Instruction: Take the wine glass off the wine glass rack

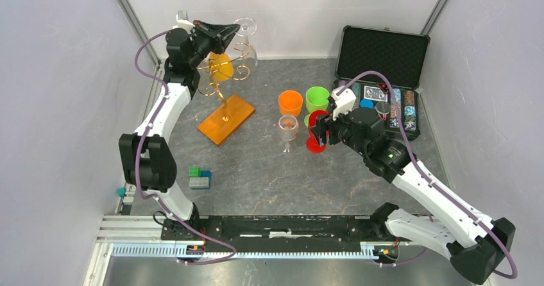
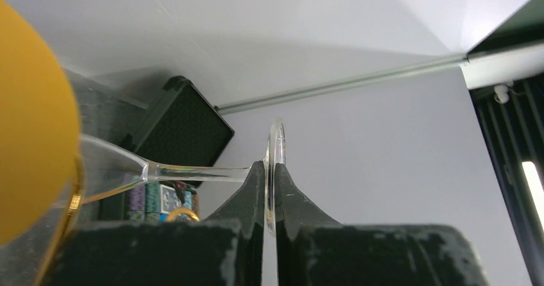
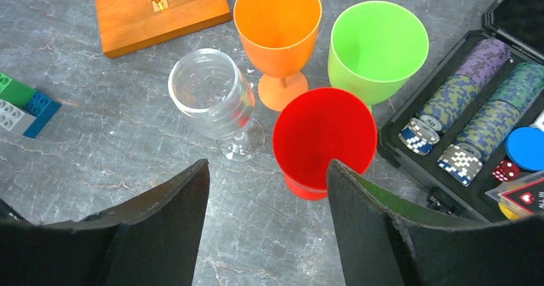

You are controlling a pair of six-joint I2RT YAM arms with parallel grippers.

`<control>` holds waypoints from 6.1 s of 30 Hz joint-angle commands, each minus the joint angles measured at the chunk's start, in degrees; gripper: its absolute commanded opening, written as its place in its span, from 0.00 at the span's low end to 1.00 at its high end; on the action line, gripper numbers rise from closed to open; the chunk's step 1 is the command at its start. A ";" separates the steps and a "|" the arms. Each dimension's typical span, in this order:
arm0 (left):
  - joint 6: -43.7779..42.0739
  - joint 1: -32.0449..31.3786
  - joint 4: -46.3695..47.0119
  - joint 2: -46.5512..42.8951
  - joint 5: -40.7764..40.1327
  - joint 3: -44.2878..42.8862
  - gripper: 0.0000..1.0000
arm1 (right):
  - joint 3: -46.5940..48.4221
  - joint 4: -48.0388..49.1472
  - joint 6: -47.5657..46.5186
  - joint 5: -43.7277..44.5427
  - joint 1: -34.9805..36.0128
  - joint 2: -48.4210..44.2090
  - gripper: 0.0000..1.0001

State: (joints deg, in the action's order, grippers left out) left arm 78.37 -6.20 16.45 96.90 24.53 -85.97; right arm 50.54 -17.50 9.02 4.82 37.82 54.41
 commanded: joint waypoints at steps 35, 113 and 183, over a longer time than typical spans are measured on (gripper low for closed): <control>2.00 -14.60 -13.69 -45.44 8.10 25.66 0.02 | -5.36 54.63 0.84 -25.78 9.39 2.09 0.77; 7.24 -19.65 7.71 -51.88 5.96 42.48 0.68 | -10.79 103.07 37.07 28.65 14.30 14.64 0.00; -27.75 -21.40 -29.33 -52.89 -8.99 20.04 0.02 | -22.67 86.07 37.48 17.52 14.32 2.52 0.89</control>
State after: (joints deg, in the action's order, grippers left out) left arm 61.82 -27.73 -1.83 46.15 18.65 -59.86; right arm 28.12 76.79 49.82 24.58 51.77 62.11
